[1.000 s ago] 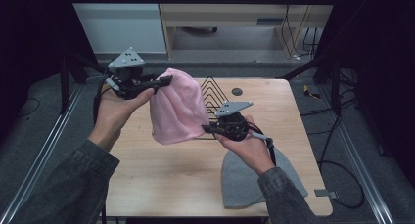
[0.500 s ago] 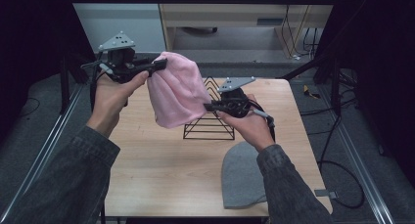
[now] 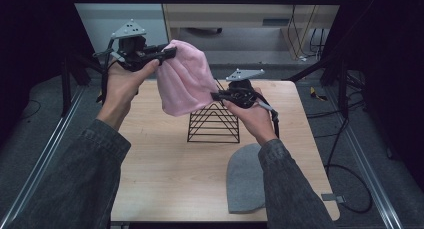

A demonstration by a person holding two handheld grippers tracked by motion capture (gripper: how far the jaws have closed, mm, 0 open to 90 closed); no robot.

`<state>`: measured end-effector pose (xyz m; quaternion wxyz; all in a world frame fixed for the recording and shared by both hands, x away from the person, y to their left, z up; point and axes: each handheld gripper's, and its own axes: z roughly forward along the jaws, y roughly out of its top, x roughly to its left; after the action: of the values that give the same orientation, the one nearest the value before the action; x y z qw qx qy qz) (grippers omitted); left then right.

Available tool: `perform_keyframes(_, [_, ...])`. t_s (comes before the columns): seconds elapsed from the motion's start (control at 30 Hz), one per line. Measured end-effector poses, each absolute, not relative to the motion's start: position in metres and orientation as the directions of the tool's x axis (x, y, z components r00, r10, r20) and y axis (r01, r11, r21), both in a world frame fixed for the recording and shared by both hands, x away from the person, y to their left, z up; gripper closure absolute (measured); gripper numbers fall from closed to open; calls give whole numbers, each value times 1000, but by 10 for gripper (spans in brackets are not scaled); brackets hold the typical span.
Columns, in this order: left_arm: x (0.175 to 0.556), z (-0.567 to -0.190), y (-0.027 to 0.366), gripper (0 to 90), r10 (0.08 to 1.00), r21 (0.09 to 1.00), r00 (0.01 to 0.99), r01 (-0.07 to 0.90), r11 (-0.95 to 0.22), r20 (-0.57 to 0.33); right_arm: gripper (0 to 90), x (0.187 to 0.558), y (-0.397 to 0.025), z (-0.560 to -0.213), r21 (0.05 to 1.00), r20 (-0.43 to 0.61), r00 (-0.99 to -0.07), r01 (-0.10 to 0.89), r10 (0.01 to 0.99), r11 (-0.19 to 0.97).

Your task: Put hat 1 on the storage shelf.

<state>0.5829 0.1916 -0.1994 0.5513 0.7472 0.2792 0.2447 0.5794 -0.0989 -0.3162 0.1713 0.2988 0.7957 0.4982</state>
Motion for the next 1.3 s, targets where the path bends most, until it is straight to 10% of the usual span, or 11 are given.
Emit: perform_keyframes(1.3, [608,-244,142,741,634,944,770,150,-293,74,825,576,-143,-369,892,16,-702,331,712,307])
